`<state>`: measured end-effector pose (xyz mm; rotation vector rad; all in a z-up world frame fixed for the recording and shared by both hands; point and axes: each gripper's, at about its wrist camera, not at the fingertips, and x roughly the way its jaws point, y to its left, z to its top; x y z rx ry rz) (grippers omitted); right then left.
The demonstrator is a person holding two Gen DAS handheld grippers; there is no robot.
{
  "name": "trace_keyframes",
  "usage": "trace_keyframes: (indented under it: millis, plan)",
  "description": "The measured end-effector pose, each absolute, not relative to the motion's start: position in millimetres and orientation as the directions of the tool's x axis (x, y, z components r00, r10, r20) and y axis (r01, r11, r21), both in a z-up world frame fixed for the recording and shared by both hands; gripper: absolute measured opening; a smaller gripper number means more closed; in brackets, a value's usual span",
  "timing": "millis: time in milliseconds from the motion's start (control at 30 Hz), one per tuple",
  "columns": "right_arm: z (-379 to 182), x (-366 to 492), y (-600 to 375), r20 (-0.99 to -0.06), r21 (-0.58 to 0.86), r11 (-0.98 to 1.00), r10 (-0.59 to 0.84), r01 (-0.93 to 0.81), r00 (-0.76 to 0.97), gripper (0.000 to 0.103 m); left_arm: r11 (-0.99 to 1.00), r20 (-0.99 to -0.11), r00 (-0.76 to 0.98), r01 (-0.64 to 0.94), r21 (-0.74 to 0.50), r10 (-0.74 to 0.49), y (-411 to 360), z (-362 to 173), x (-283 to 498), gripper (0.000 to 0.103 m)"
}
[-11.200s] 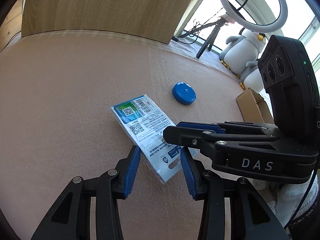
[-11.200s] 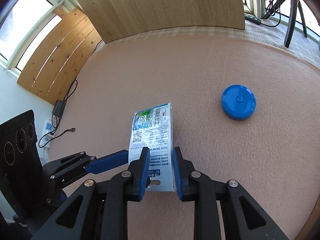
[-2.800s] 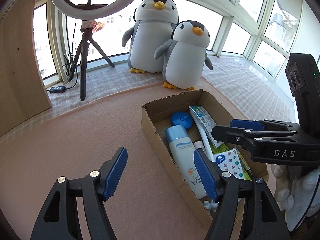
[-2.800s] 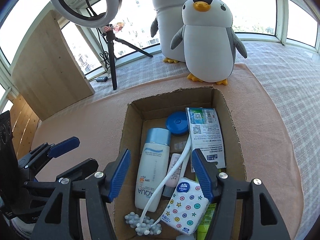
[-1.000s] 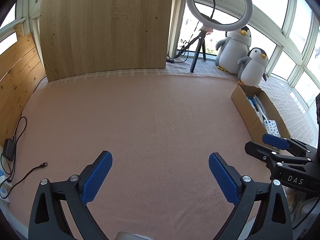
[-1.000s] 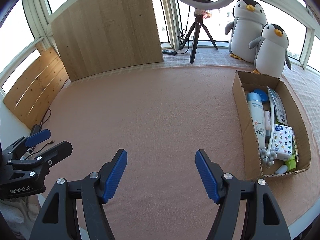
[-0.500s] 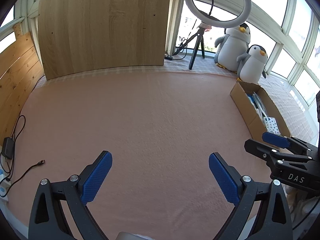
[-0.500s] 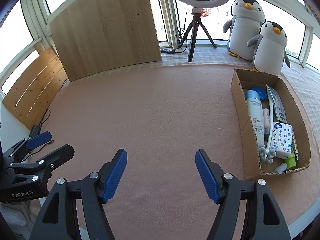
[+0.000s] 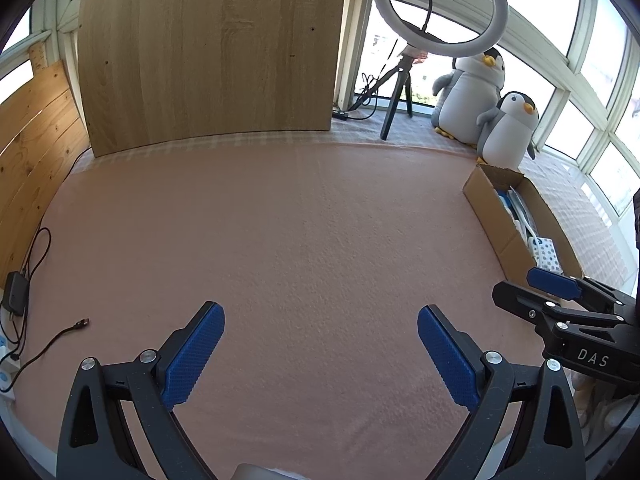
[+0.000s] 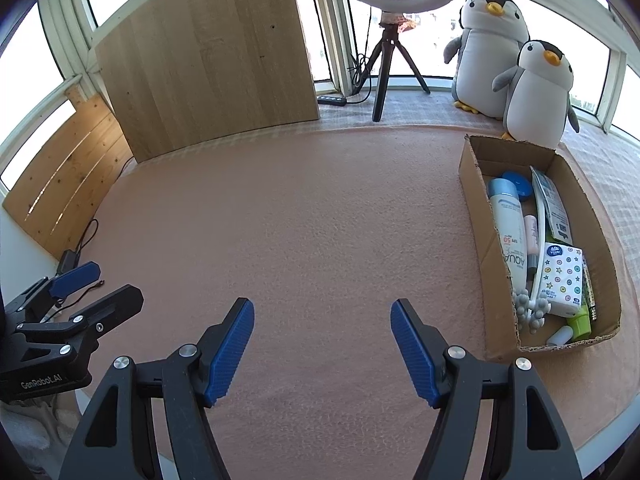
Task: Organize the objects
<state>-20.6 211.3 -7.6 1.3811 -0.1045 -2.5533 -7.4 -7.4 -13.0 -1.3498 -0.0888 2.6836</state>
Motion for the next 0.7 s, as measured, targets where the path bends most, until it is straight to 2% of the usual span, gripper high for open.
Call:
trace_keyframes:
  millis: [700]
  plan:
    - [-8.2, -19.2, 212.1, -0.817, 0.185, -0.969, -0.244, 0.163, -0.523, 0.067, -0.989, -0.797, -0.586, -0.095, -0.112, 0.147, -2.1, -15.7, -6.5, 0.099]
